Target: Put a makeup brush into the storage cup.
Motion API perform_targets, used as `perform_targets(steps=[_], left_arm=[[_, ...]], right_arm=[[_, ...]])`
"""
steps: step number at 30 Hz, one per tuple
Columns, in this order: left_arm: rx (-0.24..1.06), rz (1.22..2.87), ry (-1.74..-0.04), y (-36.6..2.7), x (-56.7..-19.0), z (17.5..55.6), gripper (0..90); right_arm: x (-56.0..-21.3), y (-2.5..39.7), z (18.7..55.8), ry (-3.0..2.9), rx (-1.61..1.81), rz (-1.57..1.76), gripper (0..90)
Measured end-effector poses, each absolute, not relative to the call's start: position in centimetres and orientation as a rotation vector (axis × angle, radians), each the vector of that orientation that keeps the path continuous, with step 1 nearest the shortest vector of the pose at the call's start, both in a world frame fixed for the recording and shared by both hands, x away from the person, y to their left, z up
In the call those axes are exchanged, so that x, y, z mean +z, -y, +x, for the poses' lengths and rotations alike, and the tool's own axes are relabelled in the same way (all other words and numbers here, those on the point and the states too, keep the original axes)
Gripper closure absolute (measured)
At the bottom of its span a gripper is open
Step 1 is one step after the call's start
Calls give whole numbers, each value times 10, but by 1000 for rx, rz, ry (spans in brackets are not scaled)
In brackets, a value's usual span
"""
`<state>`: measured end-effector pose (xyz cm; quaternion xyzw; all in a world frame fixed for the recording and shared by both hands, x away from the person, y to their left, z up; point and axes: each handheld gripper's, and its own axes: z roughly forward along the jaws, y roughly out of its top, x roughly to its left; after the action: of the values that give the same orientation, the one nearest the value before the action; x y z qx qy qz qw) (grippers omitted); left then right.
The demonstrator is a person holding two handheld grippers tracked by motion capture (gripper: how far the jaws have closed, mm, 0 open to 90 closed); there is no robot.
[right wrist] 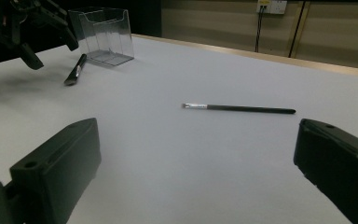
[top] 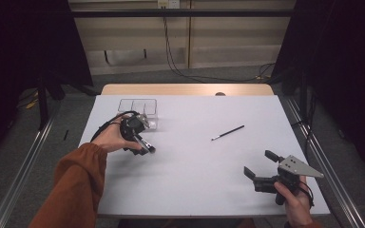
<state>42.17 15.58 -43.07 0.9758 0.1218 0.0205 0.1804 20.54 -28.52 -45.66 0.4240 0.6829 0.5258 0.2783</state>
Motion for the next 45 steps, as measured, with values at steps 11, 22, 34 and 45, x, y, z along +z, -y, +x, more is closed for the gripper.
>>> perform_targets(steps=[11,22,34,45], left_arm=[[39,2829,-326,-156,-439,436,119],[68,2849,-261,-152,-439,440,167],[21,2915,-147,-144,-449,442,320],[-65,2952,-192,-138,-449,443,457]], right_arm=[[-457,285,205,-1838,1416,1137,1],[-457,285,206,-1841,1415,1132,1],[-457,285,205,-1842,1416,1131,1],[-457,284,205,-1847,1414,1128,1]])
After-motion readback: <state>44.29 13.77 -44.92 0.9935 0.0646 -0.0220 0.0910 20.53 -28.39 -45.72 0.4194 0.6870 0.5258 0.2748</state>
